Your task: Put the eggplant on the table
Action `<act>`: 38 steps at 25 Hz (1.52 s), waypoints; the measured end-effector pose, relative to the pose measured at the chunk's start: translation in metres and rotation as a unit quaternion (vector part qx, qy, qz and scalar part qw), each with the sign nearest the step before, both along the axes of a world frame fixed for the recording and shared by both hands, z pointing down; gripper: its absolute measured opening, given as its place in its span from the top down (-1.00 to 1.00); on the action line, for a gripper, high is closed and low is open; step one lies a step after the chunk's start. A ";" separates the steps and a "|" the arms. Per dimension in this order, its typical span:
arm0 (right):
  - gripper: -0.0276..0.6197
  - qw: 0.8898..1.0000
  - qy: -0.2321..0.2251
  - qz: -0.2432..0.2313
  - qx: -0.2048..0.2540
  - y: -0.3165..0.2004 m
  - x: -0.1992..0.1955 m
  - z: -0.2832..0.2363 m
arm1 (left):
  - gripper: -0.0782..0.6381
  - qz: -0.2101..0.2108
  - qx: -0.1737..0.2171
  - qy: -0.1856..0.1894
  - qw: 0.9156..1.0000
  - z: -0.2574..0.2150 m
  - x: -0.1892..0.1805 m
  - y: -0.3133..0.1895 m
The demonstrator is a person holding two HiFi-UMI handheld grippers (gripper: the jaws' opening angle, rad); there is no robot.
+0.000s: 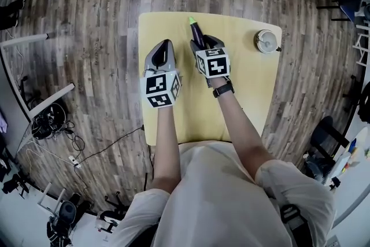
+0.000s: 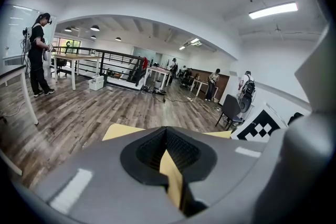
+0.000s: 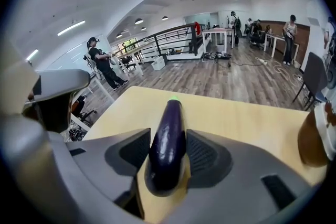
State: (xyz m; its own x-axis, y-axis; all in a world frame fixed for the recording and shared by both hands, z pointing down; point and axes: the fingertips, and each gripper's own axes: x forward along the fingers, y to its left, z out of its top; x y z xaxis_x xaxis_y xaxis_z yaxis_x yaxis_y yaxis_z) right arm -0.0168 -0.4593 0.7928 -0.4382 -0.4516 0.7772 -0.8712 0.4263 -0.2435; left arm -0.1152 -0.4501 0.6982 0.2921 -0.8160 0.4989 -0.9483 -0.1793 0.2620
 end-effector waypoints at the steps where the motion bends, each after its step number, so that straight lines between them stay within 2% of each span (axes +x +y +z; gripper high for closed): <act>1: 0.28 1.000 -0.003 -0.003 -0.001 0.001 0.000 0.001 | 0.76 0.000 -0.002 0.000 1.000 0.001 0.001 0.001; 9: 0.18 1.000 -0.021 -0.008 0.020 0.005 0.005 -0.020 | 0.76 -0.001 -0.009 -0.008 1.000 -0.002 0.005 0.009; 20: 0.18 0.996 -0.027 0.008 0.086 0.022 0.033 -0.089 | 0.76 0.010 0.028 -0.013 0.999 -0.051 0.025 0.029; 28: 0.36 0.988 -0.035 0.023 0.146 0.044 0.066 -0.154 | 0.76 0.016 0.072 -0.030 0.997 -0.110 0.033 0.048; 31: 0.49 0.983 -0.042 0.020 0.177 0.051 0.073 -0.181 | 0.76 0.015 0.094 -0.034 0.995 -0.135 0.035 0.057; 38: 0.60 0.969 -0.049 0.022 0.240 0.068 0.084 -0.239 | 0.76 0.029 0.134 -0.043 0.990 -0.178 0.043 0.083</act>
State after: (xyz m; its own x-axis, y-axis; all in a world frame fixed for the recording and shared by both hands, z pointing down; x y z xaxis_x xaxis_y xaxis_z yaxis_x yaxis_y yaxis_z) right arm 0.0675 -0.3909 0.5541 -0.4707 -0.7711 0.4287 -0.8741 0.4737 -0.1078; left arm -0.0721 -0.3671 0.5204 0.3078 -0.9054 0.2924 -0.9512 -0.2858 0.1163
